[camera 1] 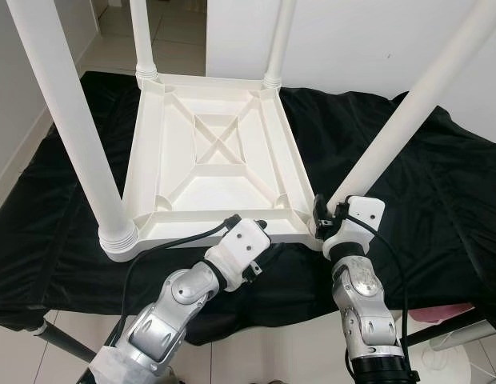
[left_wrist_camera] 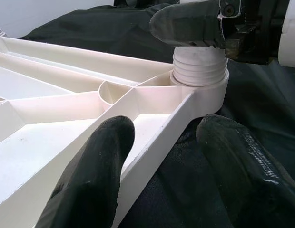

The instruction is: Building children table

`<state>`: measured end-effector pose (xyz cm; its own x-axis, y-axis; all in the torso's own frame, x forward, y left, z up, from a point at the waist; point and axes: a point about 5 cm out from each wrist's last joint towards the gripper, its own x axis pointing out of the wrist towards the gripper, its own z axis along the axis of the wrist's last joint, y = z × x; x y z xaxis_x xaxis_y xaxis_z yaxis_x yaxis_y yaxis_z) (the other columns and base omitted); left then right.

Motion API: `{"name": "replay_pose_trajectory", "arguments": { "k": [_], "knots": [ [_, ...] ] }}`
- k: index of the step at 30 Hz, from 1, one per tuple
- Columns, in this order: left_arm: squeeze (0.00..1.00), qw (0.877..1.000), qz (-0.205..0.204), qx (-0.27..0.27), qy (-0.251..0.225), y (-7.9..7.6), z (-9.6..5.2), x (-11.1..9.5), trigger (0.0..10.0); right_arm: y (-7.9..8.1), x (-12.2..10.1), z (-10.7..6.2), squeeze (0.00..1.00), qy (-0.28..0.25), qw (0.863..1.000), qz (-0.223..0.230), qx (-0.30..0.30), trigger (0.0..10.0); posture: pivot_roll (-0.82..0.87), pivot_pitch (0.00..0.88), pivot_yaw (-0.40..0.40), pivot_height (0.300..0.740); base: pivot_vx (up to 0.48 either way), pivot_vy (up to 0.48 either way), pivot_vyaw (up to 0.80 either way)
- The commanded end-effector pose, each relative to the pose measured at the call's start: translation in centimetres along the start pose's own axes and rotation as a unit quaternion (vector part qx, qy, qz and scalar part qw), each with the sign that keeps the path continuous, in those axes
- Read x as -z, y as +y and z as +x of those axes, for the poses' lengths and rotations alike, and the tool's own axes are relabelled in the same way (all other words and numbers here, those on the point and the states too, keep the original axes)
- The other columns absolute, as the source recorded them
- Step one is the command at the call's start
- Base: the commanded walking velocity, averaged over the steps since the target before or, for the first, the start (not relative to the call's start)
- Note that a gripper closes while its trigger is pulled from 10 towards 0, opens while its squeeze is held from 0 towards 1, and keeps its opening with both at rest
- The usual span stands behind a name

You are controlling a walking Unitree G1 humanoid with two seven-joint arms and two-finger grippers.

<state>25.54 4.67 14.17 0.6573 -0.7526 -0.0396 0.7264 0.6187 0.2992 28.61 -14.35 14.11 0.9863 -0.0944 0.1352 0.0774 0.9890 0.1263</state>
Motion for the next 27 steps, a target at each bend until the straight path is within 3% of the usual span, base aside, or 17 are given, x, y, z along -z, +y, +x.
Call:
{"name": "replay_pose_trajectory", "arguments": {
  "k": [1, 3, 4, 5, 6, 12, 14, 15, 21, 23, 27],
  "knots": [
    [0.00, 0.999, -0.001, 0.037, 0.006, -0.8, -0.1, 0.3, 10.0, -0.1, 0.1, -0.3, 0.00, 0.003, 1.000, 0.009, 0.014, 10.0, 0.03, 0.059, -0.120, 0.740, 0.000, 0.000, 0.00],
    [0.00, 0.999, -0.002, 0.038, 0.006, -0.8, 0.0, 0.2, 10.0, 0.1, 0.0, -0.4, 0.00, 0.003, 1.000, 0.010, 0.003, 10.0, 0.02, 0.061, -0.121, 0.740, 0.000, 0.000, 0.00],
    [0.00, 0.999, -0.003, 0.039, 0.005, -0.9, 0.0, 0.2, 10.0, 0.3, -0.1, -0.5, 0.69, -0.001, 1.000, 0.016, -0.009, 10.0, 0.02, 0.063, -0.121, 0.740, 0.000, 0.000, 0.00],
    [0.00, 0.999, -0.003, 0.039, 0.005, -0.9, 0.0, 0.2, 10.0, 0.3, -0.1, -0.5, 0.69, -0.001, 1.000, 0.016, -0.009, 10.0, 0.02, 0.063, -0.121, 0.740, 0.000, 0.000, 0.00],
    [0.00, 0.999, -0.004, 0.039, 0.005, -1.0, 0.0, 0.2, 10.0, 0.7, -0.2, -0.6, 1.00, -0.005, 1.000, 0.022, -0.022, 10.0, 0.02, 0.065, -0.122, 0.740, 0.000, 0.000, 0.00],
    [0.00, 0.999, -0.006, 0.039, 0.003, -1.0, 0.1, 0.1, 10.0, 1.2, -0.6, -0.7, 1.00, -0.014, 0.999, 0.026, -0.039, 10.0, 0.02, 0.064, -0.124, 0.740, 0.000, 0.000, 0.00],
    [0.00, 0.999, -0.004, 0.036, 0.004, -1.0, 0.1, 0.2, 10.0, 0.8, -0.8, -0.7, 1.00, -0.014, 0.996, 0.026, -0.078, 10.0, 0.02, 0.063, -0.134, 0.740, 0.000, 0.000, 0.00],
    [0.00, 0.999, -0.004, 0.034, 0.004, -1.0, 0.1, 0.2, 10.0, 0.5, -0.9, -0.7, 0.00, -0.016, 0.993, 0.022, -0.111, 10.0, 0.02, 0.064, -0.138, 0.740, 0.000, 0.000, 0.00],
    [0.00, 0.999, -0.005, 0.032, 0.006, -1.0, 0.2, 0.4, 10.0, -0.3, -1.0, -0.6, 0.00, -0.014, 0.988, 0.010, -0.154, 10.0, 0.01, 0.064, -0.145, 0.740, 0.000, 0.000, 0.00],
    [0.00, 1.000, -0.006, 0.029, 0.004, -0.9, 0.4, 0.3, 10.0, -1.6, -1.1, -0.3, 0.00, -0.008, 0.981, -0.006, -0.191, 10.0, 0.01, 0.068, -0.141, 0.740, 0.000, 0.000, 0.00],
    [0.00, 0.999, -0.007, 0.032, 0.000, -1.0, 0.5, 0.1, 10.0, -2.9, -0.8, 0.0, 0.00, 0.010, 0.968, -0.032, -0.248, 10.0, -0.01, 0.072, -0.132, 0.740, 0.000, 0.000, 0.00]
  ]
}}
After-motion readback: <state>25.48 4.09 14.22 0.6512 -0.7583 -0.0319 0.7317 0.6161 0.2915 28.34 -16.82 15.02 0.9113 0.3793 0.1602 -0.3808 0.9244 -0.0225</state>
